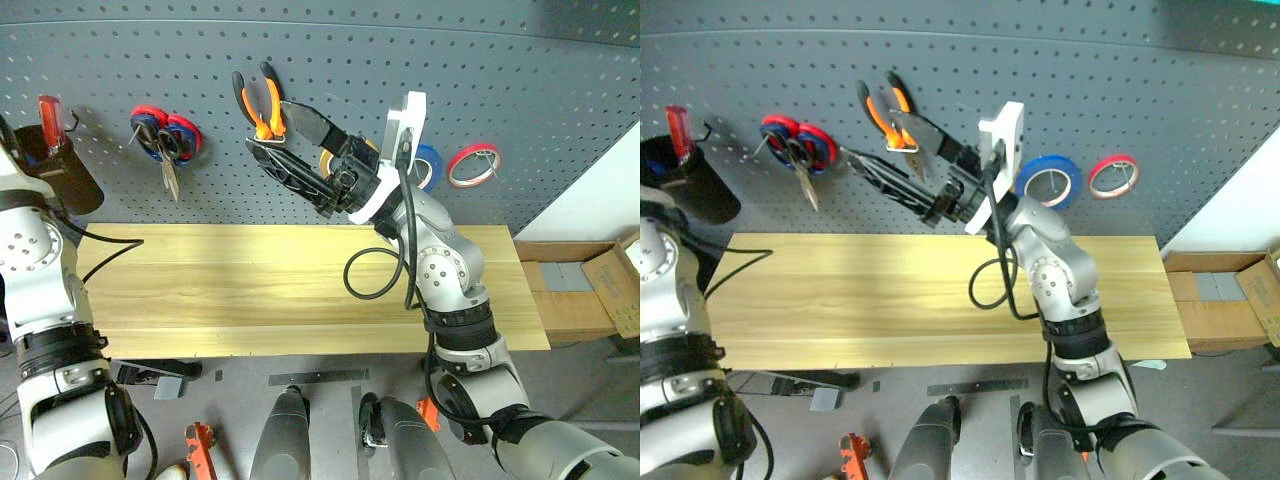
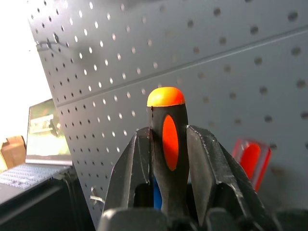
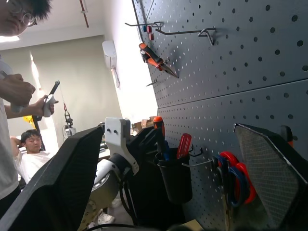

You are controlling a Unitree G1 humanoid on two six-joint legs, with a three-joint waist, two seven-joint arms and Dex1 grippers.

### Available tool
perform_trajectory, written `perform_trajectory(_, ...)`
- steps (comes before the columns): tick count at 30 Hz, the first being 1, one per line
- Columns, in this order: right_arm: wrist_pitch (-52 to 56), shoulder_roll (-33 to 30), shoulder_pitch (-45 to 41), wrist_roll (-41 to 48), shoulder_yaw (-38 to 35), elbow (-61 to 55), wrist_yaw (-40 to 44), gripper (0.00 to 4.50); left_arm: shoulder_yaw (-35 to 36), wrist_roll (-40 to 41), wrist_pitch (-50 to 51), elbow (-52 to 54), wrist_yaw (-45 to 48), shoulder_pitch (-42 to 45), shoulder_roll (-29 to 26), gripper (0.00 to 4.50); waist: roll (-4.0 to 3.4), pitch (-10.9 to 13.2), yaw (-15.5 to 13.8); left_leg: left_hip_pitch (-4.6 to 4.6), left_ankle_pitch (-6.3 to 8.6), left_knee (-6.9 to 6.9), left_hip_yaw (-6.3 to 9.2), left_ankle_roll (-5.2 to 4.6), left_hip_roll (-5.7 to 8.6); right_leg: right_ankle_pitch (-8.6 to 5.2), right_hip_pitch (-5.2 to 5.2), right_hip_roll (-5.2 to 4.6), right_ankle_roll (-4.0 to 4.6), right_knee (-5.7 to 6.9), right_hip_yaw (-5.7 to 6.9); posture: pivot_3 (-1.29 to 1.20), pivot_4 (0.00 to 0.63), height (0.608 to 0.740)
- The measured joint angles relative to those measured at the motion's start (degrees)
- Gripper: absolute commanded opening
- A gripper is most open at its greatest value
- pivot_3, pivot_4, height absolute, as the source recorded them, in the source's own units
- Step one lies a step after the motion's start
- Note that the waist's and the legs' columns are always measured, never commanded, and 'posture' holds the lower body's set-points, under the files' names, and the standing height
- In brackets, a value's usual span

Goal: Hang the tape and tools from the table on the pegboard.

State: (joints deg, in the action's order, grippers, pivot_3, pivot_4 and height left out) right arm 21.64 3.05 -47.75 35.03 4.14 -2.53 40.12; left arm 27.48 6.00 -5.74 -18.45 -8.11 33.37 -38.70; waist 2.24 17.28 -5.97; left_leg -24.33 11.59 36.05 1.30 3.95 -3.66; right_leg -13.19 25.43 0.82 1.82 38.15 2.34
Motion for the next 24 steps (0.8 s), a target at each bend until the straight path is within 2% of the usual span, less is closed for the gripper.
perform_trajectory(3,0.02,-0.1,0.0,0.0,0.09,0.0,-0.05,4.5,0.0,0.54,1.25,0.69,0.06,-0.86,0.5,0.74,0.0,0.0,0.0,0.0,0.0,0.0,0.01,0.0,0.0,0.0,0.0,0.01,0.0,0.01,0.01,0.23,0.263,0.74)
perform_trajectory(4,0.02,-0.12,0.0,0.0,0.11,0.0,-0.05,4.5,0.0,0.65,1.68,0.97,0.04,-0.96,0.62,1.43,0.0,0.0,0.0,0.0,0.0,0.0,0.01,0.0,0.0,0.0,0.0,0.0,0.0,0.01,0.01,0.23,0.263,0.74)
perform_trajectory(6,0.02,-0.17,0.0,0.0,0.13,0.0,-0.05,4.5,0.01,0.68,1.94,1.21,-0.01,-1.03,0.63,2.0,0.0,0.0,-0.01,0.0,0.0,0.0,0.0,0.0,0.0,0.0,0.0,0.0,-0.01,0.01,0.0,0.23,0.262,0.74)
perform_trajectory(13,0.02,-0.51,-0.01,0.0,0.14,0.0,0.04,4.5,0.06,0.72,2.73,2.4,-0.04,-1.01,0.63,4.47,0.0,0.0,0.0,0.0,0.0,0.0,0.0,0.0,0.0,-0.01,0.0,0.0,-0.02,0.0,0.0,0.23,0.263,0.74)
perform_trajectory(24,0.0,-1.81,-0.02,-0.39,0.14,0.01,1.01,4.5,0.59,1.41,2.87,2.76,-0.16,-0.5,1.05,4.47,0.0,0.0,-0.01,0.0,0.0,0.0,0.0,0.0,0.0,-0.01,-0.01,0.0,-0.02,0.0,0.0,0.23,0.26,0.74)
